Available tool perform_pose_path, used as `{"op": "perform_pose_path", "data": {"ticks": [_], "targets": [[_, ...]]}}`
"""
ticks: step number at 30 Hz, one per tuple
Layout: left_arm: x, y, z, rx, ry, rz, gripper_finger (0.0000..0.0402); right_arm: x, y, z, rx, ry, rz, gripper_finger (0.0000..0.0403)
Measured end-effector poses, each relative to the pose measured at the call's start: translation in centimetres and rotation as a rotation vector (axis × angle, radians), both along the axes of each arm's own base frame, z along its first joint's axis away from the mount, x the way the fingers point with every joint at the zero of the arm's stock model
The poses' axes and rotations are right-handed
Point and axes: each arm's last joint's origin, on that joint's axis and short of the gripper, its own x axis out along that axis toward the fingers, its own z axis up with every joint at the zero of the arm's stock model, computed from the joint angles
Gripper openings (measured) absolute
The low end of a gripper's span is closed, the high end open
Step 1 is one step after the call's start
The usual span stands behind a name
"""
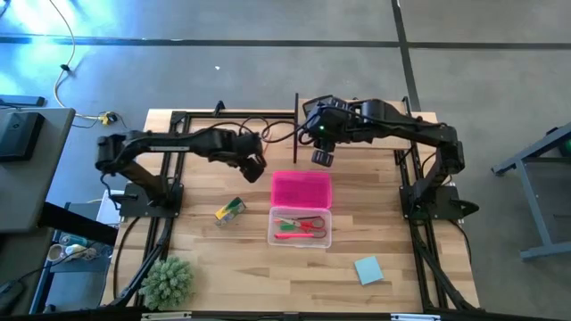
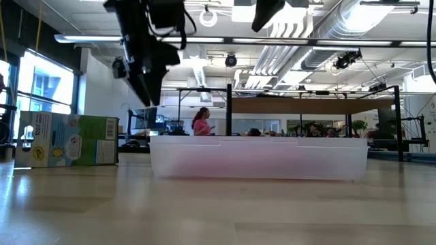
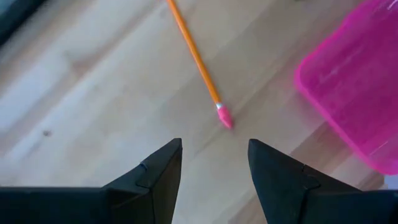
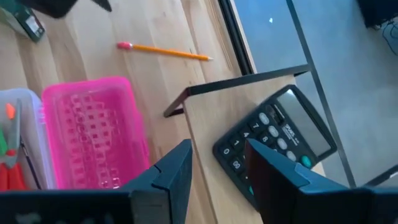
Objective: Pack school essentials
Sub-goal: Put the yellow pencil into the supply box
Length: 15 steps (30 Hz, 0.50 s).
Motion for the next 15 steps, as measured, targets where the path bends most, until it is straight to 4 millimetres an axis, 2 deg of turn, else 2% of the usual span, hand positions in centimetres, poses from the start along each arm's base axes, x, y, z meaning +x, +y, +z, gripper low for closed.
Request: {"op": "perform_pose_path", "data": {"ticks": [9,15], "targets": [[2.5,1.9,-4.5,-0.117,0.013,-0.017,0.0172,-0.3,0.0,-0.2,-0.008,0.052,0.019,0.0138],[3.3,2.8,-6.9,-0.15,0.042,-0.013,0.0172,-0.4,0.0,-0.2,-0.012,0.06,0.027,0.0138]]}}
